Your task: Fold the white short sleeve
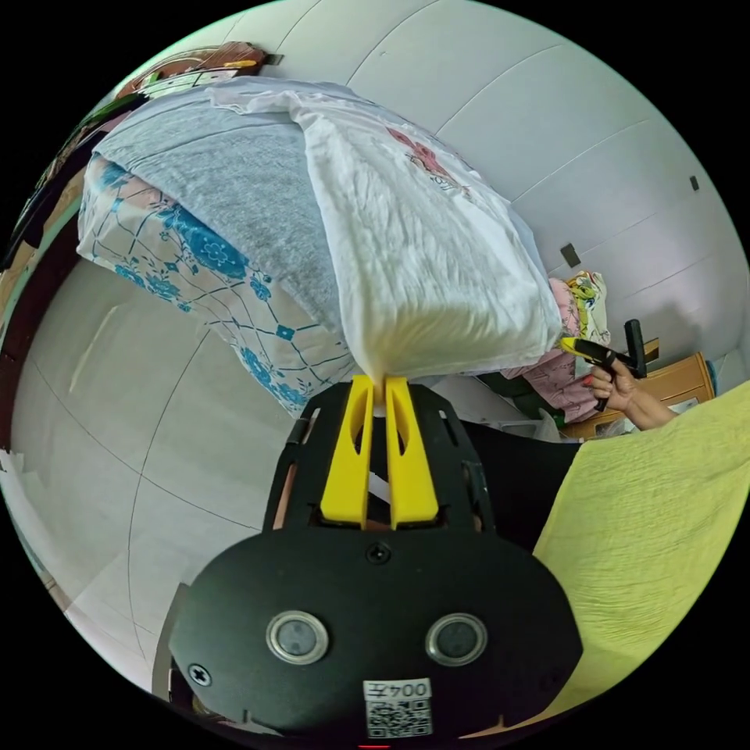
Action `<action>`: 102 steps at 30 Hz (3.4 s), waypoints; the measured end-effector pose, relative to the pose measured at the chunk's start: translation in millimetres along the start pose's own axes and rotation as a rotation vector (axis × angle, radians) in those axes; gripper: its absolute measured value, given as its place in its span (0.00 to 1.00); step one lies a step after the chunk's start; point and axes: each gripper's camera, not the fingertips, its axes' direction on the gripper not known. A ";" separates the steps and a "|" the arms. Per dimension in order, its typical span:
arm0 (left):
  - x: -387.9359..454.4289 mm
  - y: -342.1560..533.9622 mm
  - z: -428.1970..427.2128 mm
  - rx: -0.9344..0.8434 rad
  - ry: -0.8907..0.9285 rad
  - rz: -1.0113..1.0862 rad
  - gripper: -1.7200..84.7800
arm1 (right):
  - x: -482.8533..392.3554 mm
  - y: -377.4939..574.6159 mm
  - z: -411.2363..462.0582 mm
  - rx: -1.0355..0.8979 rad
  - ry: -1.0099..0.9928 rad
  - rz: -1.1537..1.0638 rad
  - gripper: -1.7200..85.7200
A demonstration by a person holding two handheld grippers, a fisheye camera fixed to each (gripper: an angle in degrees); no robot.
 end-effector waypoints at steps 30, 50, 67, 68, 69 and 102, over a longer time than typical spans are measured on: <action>-52.9 -6.2 -0.9 -0.086 0.098 -0.069 0.04 | 122.2 -17.4 12.7 -0.098 -0.337 -0.010 0.15; -102.9 -51.4 -7.5 -0.137 0.105 -0.051 0.04 | 140.5 -12.8 30.9 -0.074 -0.482 -0.122 0.02; -176.7 -123.0 -137.3 0.156 0.482 -0.170 0.03 | 89.8 -48.9 -119.3 0.133 -0.543 -0.186 0.01; -180.5 -128.9 -143.1 0.173 0.501 -0.180 0.03 | 88.2 -53.8 -124.3 0.147 -0.558 -0.177 0.01; -187.5 -141.3 -154.5 0.211 0.528 -0.206 0.03 | 84.5 -65.2 -133.4 0.174 -0.591 -0.162 0.01; -216.2 -403.0 -248.6 0.395 0.464 -0.296 0.04 | 59.5 -327.7 -170.0 0.201 -0.734 0.034 0.01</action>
